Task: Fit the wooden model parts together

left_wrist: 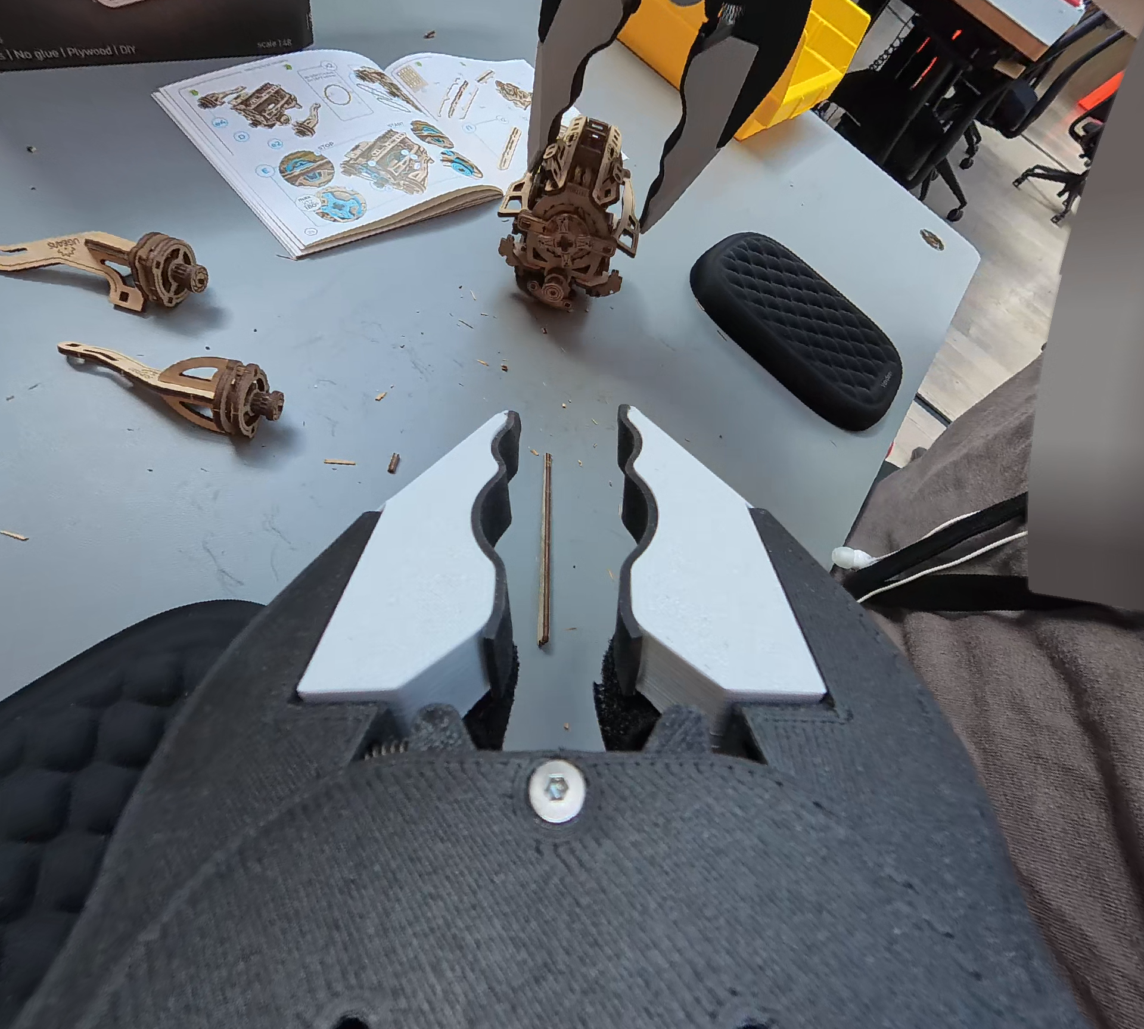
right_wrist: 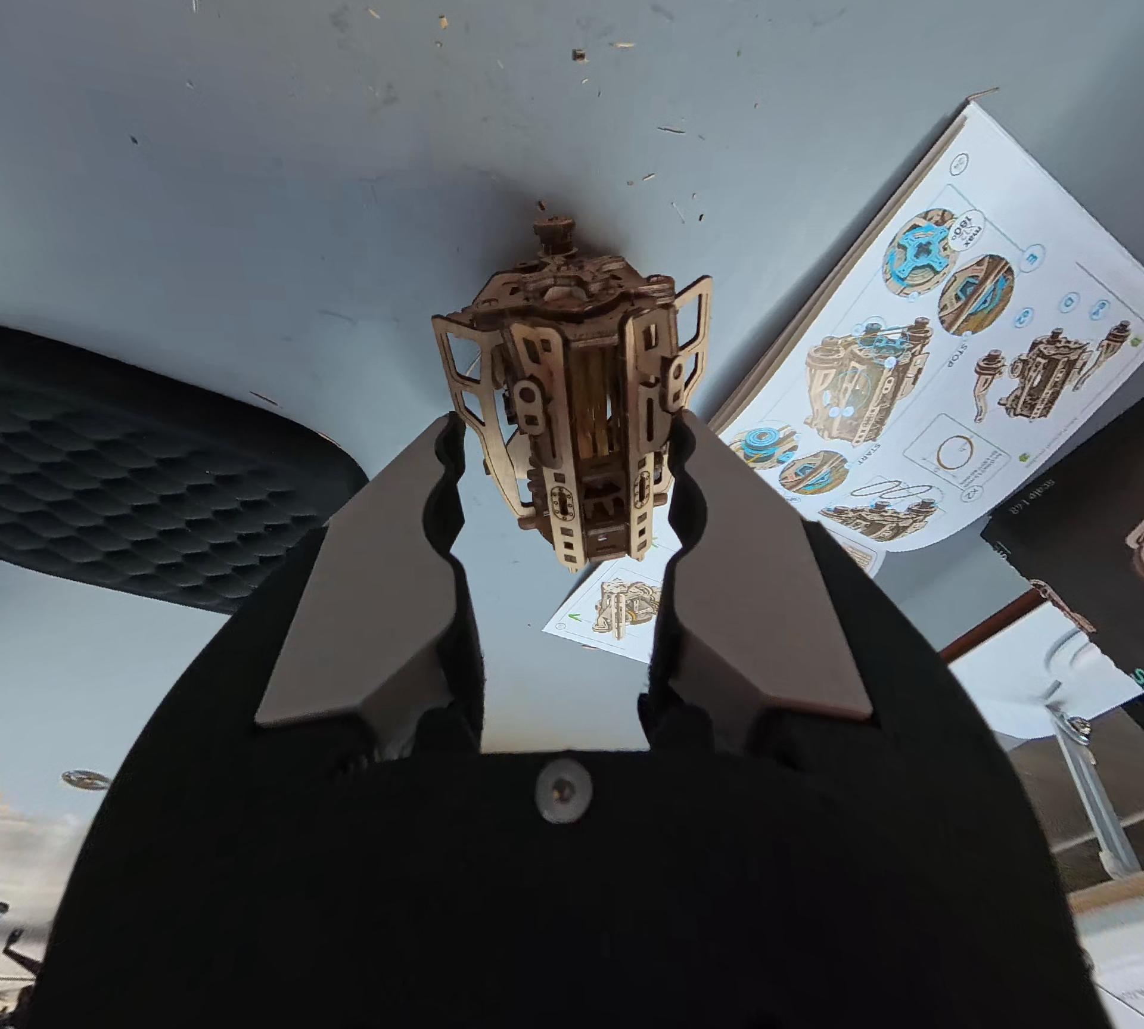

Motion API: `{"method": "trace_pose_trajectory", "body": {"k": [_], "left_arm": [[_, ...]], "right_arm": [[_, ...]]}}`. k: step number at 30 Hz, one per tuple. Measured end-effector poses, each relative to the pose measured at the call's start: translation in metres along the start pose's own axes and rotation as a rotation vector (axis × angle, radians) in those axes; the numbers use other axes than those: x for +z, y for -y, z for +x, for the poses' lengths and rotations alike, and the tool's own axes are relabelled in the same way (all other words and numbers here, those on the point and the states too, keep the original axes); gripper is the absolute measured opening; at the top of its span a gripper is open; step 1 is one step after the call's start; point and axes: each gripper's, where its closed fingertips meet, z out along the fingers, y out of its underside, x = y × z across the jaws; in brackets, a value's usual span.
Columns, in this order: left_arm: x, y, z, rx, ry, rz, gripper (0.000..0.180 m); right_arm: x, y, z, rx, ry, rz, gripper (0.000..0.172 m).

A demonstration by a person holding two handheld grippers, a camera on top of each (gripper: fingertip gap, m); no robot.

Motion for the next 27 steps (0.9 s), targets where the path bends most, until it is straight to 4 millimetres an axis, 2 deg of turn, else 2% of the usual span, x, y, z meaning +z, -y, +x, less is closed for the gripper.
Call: {"method": "trace_pose_trajectory", "body": {"k": [7, 14, 16, 19, 23, 27], "left_arm": [[-0.007, 0.001, 0.002, -0.001, -0.006, 0.028, 0.03], [-0.011, 0.0, 0.0, -0.002, -0.011, 0.049, 0.031], [-0.014, 0.0, -0.002, -0.007, -0.01, 0.063, 0.031], [-0.021, 0.002, -0.009, -0.019, -0.008, 0.083, 0.031], [-0.025, 0.006, -0.017, -0.011, -0.008, 0.092, 0.033], [-0.009, 0.012, -0.014, 0.008, -0.038, 0.093, 0.047]], "right_arm": [[-0.002, 0.002, -0.006, 0.144, 0.015, 0.05, 0.063], [-0.004, 0.007, -0.01, 0.229, -0.024, 0.153, 0.076], [-0.012, 0.007, -0.008, 0.264, -0.066, 0.202, 0.079], [-0.034, 0.006, -0.006, 0.355, -0.144, 0.34, 0.079], [-0.061, -0.01, -0.006, 0.435, -0.319, 0.551, 0.086], [-0.075, -0.026, -0.011, 0.521, -0.482, 0.794, 0.09]]}}
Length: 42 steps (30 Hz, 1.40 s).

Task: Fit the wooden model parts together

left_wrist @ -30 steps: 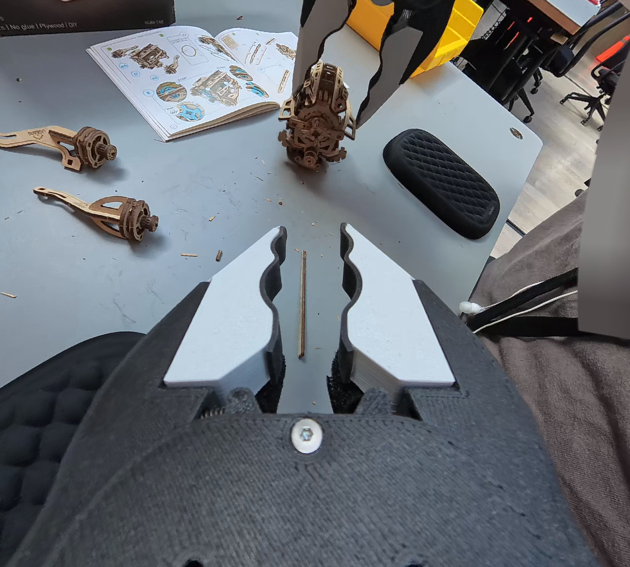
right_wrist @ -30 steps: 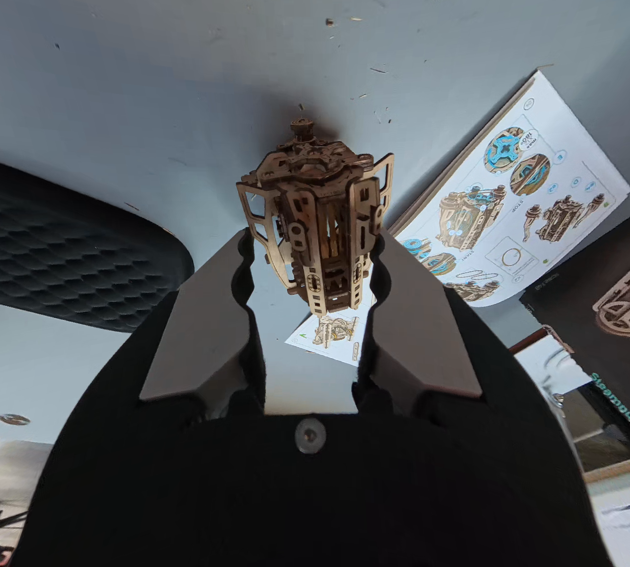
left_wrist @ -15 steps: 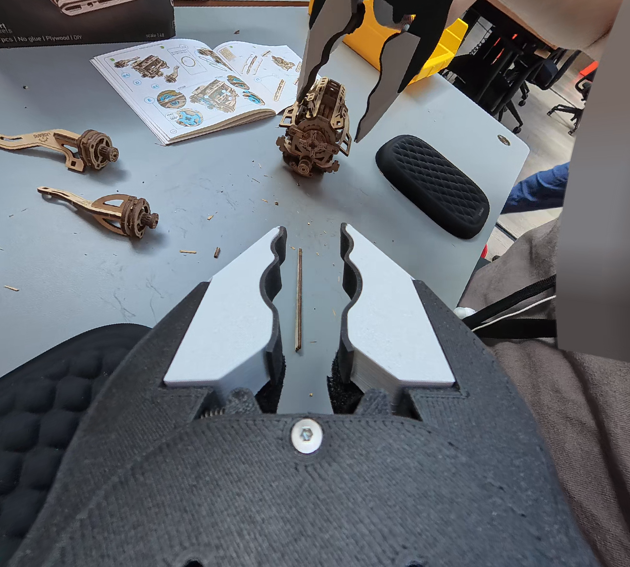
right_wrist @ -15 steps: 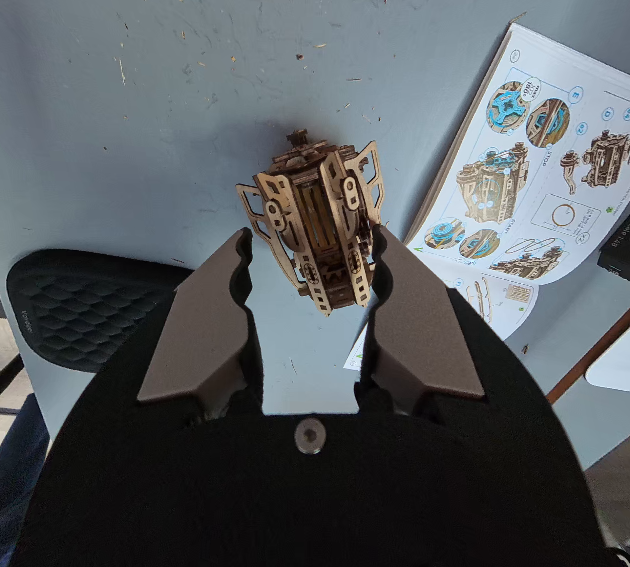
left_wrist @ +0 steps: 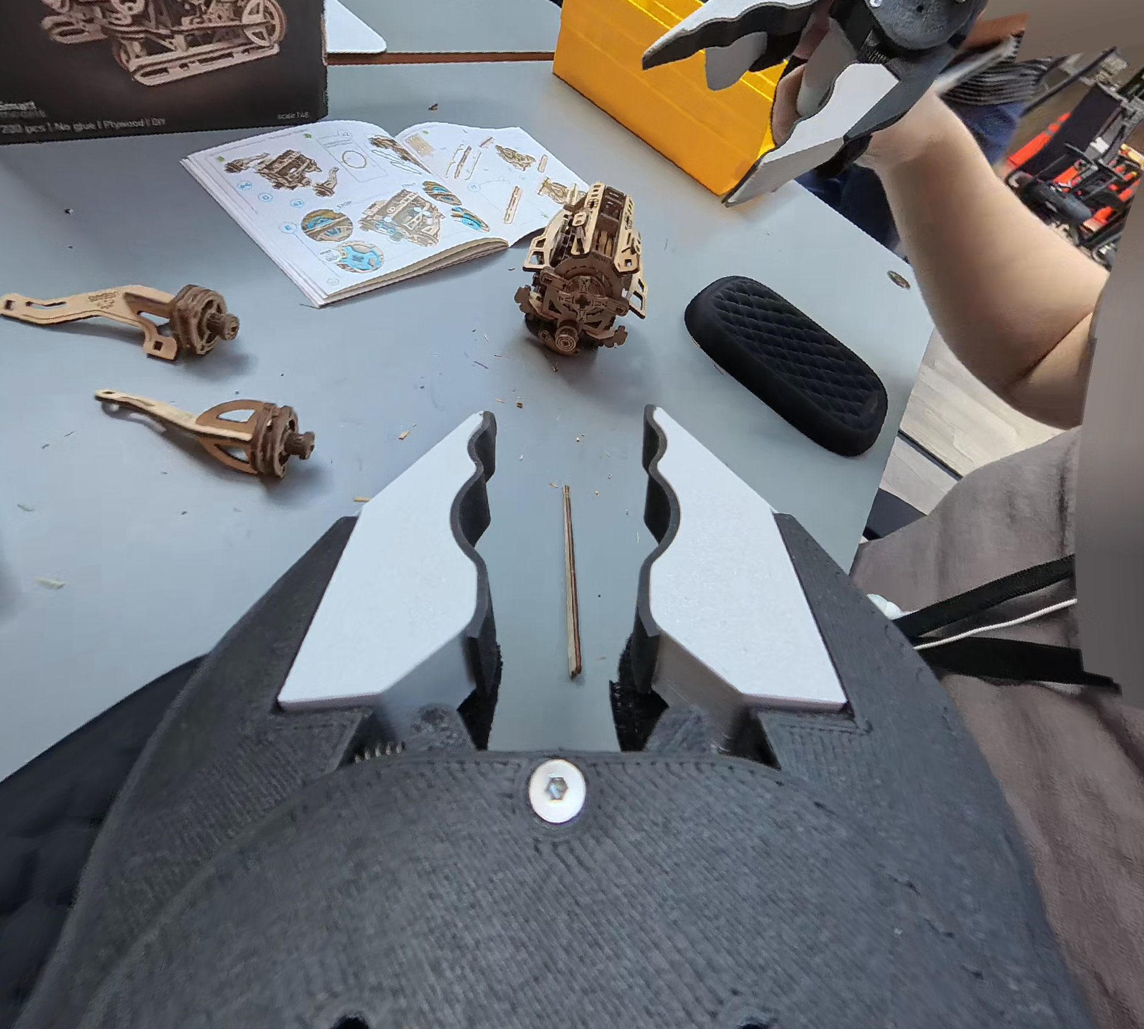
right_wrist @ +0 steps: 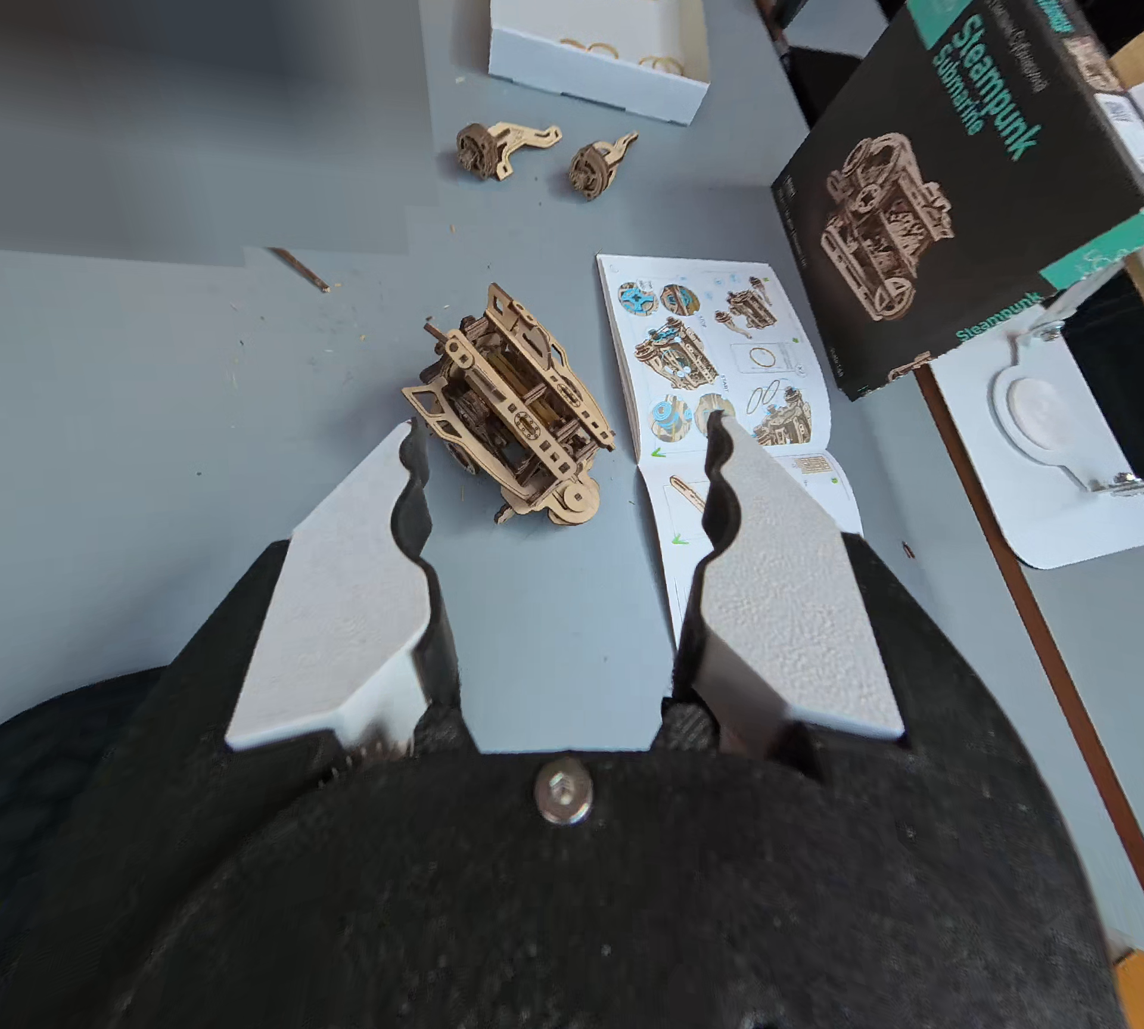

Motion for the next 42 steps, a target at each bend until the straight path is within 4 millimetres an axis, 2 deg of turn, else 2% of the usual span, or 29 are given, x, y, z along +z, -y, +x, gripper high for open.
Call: {"method": "trace_pose_trajectory", "body": {"k": [3, 6, 10, 15, 22, 30, 42], "left_arm": [[0.032, 0.004, 0.015, 0.053, -0.052, -0.012, 0.068], [0.072, 0.007, 0.03, 0.08, -0.071, -0.019, 0.087], [0.118, 0.0, 0.022, 0.161, 0.014, -0.059, 0.095], [0.149, -0.006, 0.014, 0.205, 0.067, -0.108, 0.091], [0.16, -0.008, 0.014, 0.219, 0.079, -0.118, 0.074], [0.16, 0.001, 0.012, 0.202, 0.06, -0.079, 0.069], [0.158, -0.002, 0.013, 0.285, 0.021, -0.152, 0.067]], "right_arm": [[-0.003, -0.017, 0.001, 0.016, -0.053, 0.12, 0.09], [0.009, -0.04, -0.011, 0.082, 0.034, 0.139, 0.088], [0.019, -0.053, -0.012, 0.113, 0.077, 0.142, 0.085], [0.029, -0.067, -0.007, 0.214, 0.128, 0.135, 0.075], [0.038, -0.073, -0.011, 0.338, 0.188, 0.205, 0.061], [0.039, -0.068, -0.017, 0.31, 0.189, 0.234, 0.054], [0.037, -0.058, -0.029, 0.221, 0.186, 0.239, 0.046]]}}
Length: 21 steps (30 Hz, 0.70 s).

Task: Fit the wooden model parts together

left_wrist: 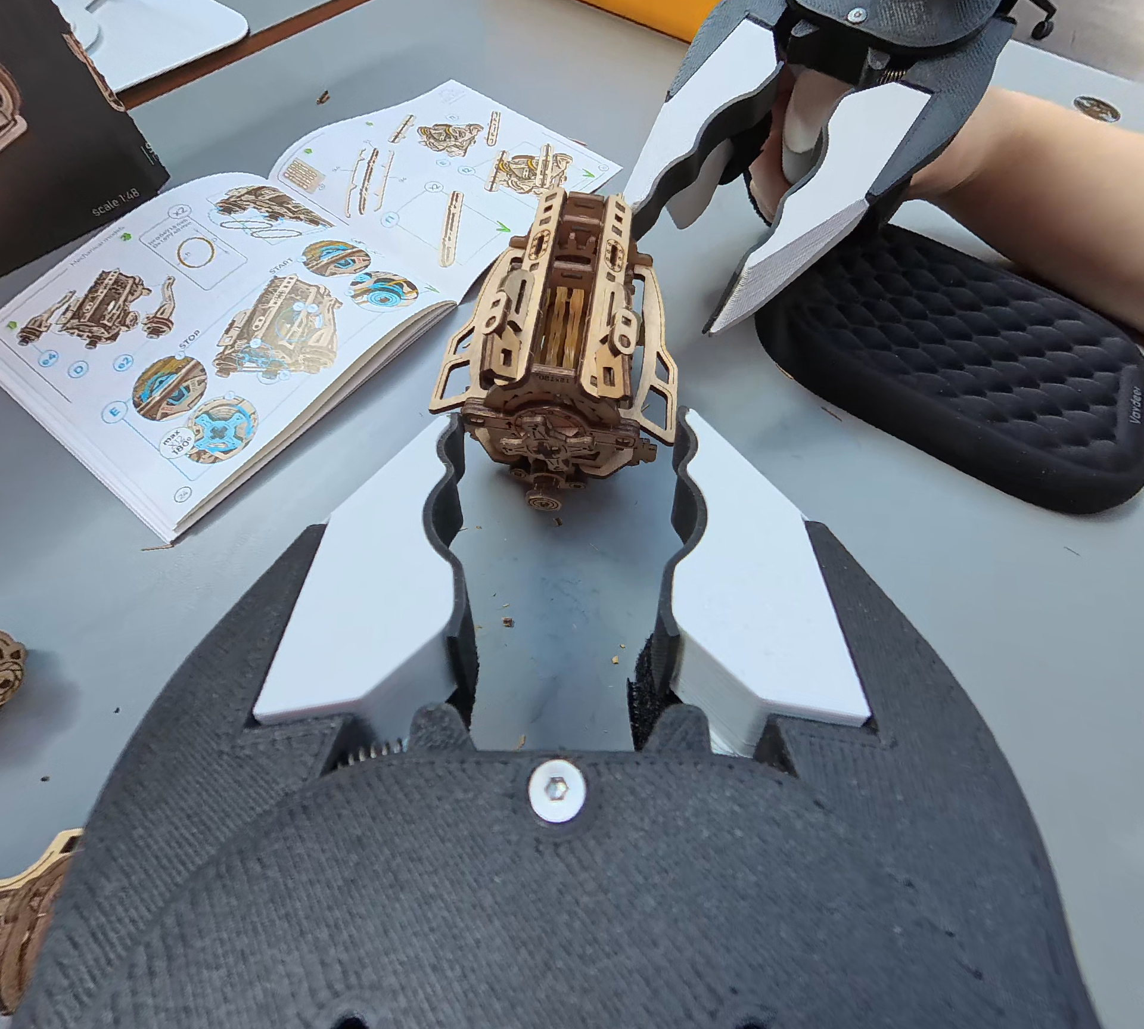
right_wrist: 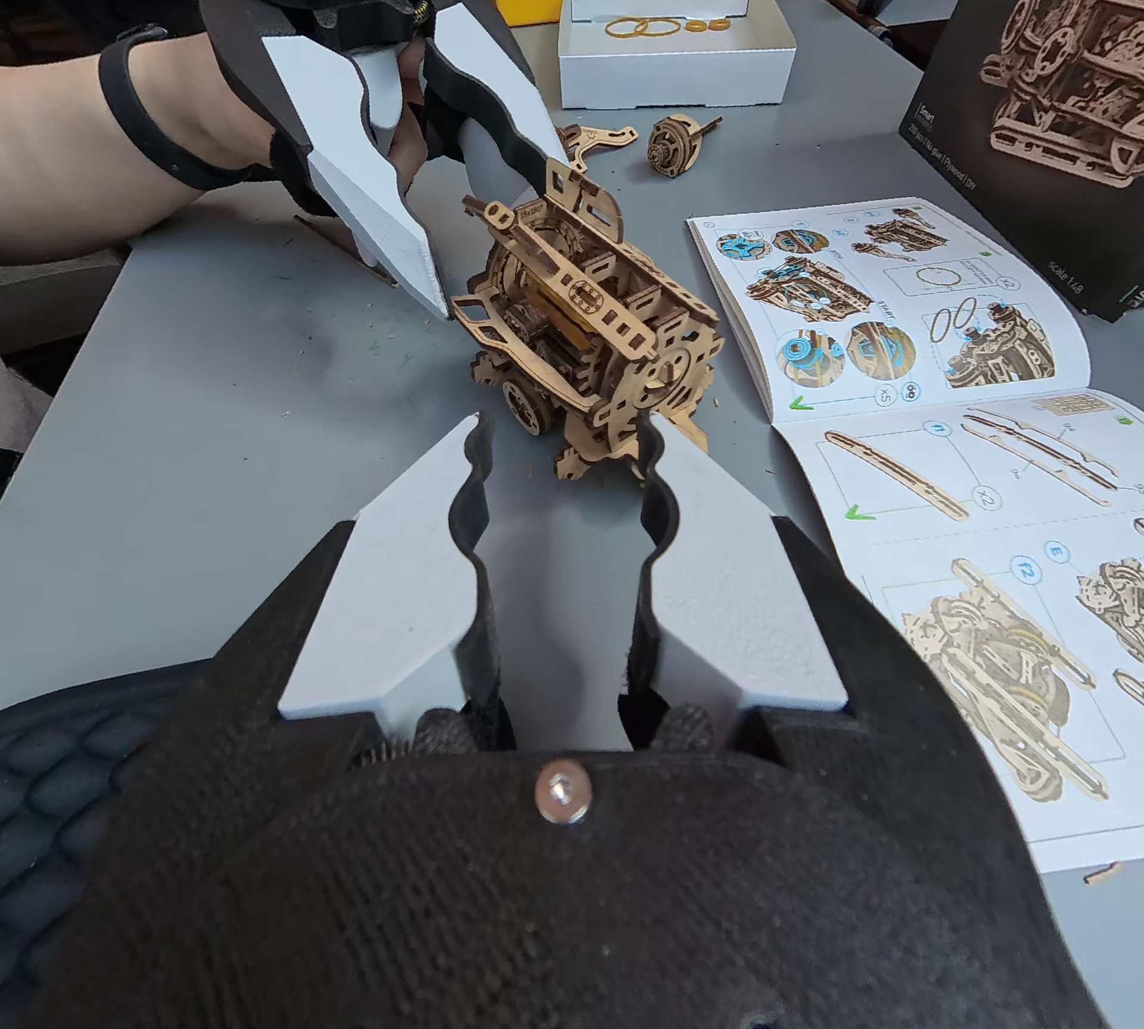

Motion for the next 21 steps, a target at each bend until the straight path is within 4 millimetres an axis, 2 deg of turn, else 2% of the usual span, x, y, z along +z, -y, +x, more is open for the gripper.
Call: {"method": "trace_pose_trajectory", "body": {"k": [5, 9, 12, 16, 21], "left_arm": [[-0.005, 0.002, -0.001, 0.002, -0.008, 0.037, 0.075], [-0.017, -0.002, -0.008, -0.014, 0.018, 0.045, 0.077], [-0.034, -0.007, -0.021, -0.01, 0.081, 0.041, 0.076], [-0.063, -0.011, -0.045, -0.025, 0.175, 0.062, 0.075], [-0.094, -0.014, -0.069, -0.089, 0.257, 0.114, 0.073]], "right_arm": [[-0.004, 0.003, 0.007, 0.009, -0.038, 0.028, 0.05], [-0.021, 0.017, 0.025, -0.017, -0.152, 0.12, 0.06], [-0.039, 0.027, 0.046, -0.058, -0.294, 0.2, 0.071], [-0.056, 0.032, 0.066, -0.087, -0.426, 0.282, 0.105], [-0.071, 0.029, 0.087, -0.125, -0.581, 0.279, 0.108]]}}
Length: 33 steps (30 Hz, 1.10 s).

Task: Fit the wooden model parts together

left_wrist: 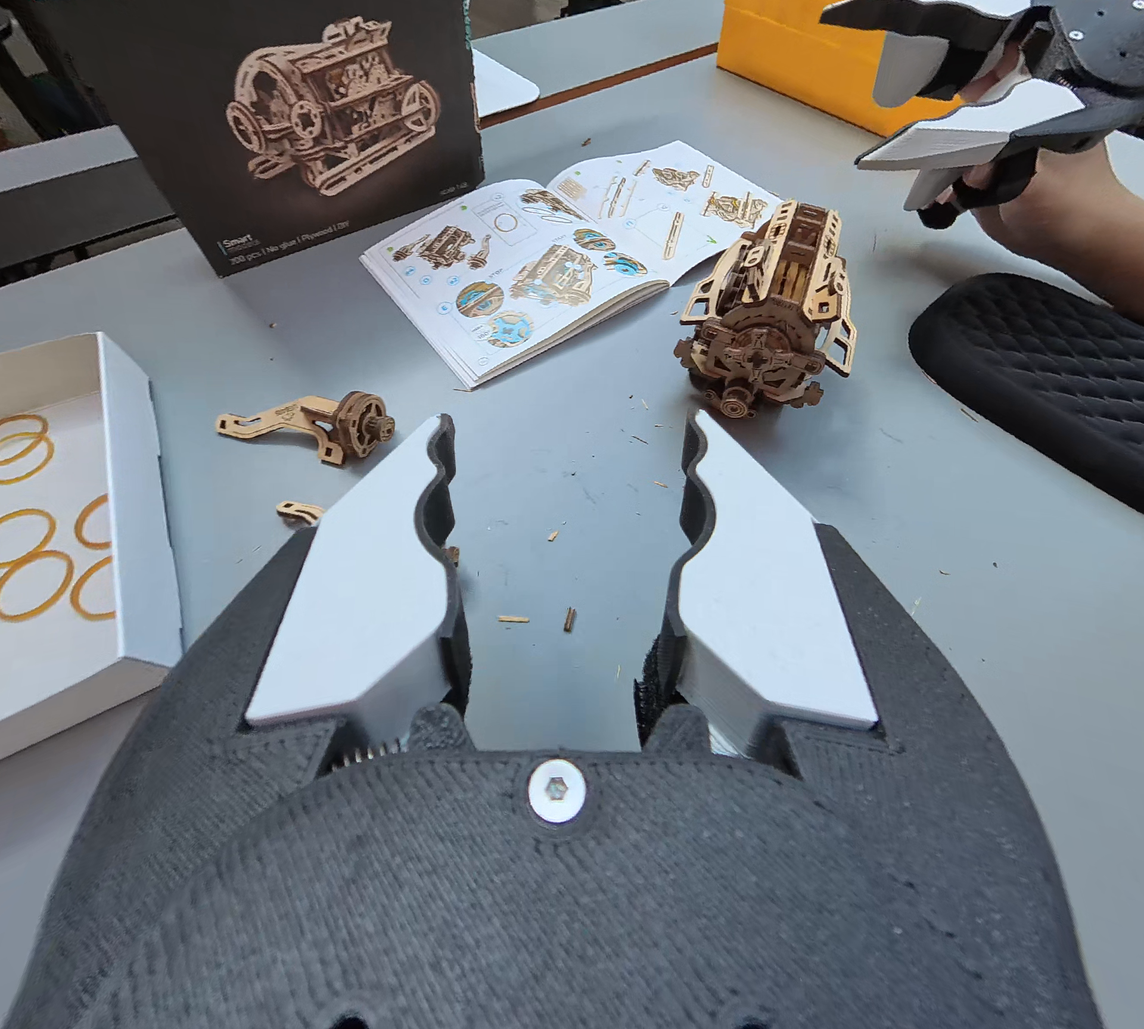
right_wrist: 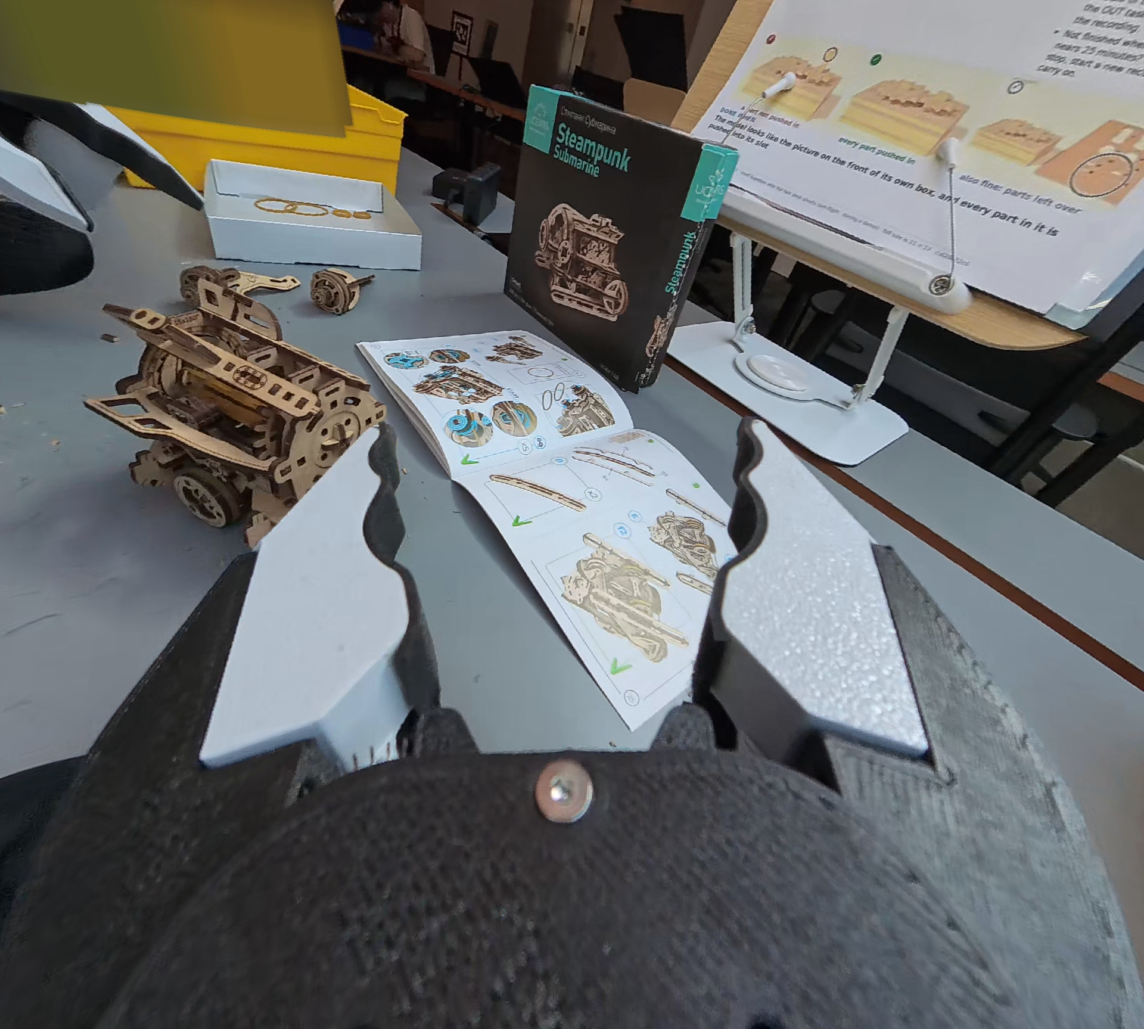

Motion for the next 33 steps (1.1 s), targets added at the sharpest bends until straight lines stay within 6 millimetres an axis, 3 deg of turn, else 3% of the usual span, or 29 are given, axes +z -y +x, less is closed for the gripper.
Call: {"method": "trace_pose_trajectory", "body": {"k": [7, 14, 18, 23, 27, 31, 33], "left_arm": [[-0.033, -0.002, -0.02, 0.025, 0.188, 0.011, 0.072], [-0.068, -0.013, -0.008, -0.035, 0.251, 0.025, 0.07], [-0.086, -0.019, -0.013, -0.028, 0.284, 0.03, 0.069], [-0.093, 0.004, -0.024, -0.068, 0.202, 0.124, 0.068], [-0.083, 0.035, -0.04, -0.035, 0.132, 0.143, 0.067], [-0.073, 0.067, -0.037, 0.019, 0.096, 0.162, 0.067], [-0.07, 0.071, -0.028, 0.043, 0.101, 0.159, 0.067]], "right_arm": [[-0.011, 0.014, 0.012, -0.15, -0.137, 0.043, 0.101], [-0.017, 0.027, 0.012, -0.206, -0.194, 0.085, 0.093], [-0.019, 0.03, 0.012, -0.301, -0.237, 0.058, 0.089], [-0.014, 0.026, 0.02, -0.385, -0.268, -0.024, 0.088], [-0.019, 0.027, 0.034, -0.482, -0.32, -0.075, 0.085], [-0.026, 0.02, 0.049, -0.478, -0.344, -0.121, 0.085], [-0.029, 0.014, 0.054, -0.434, -0.347, -0.12, 0.084]]}}
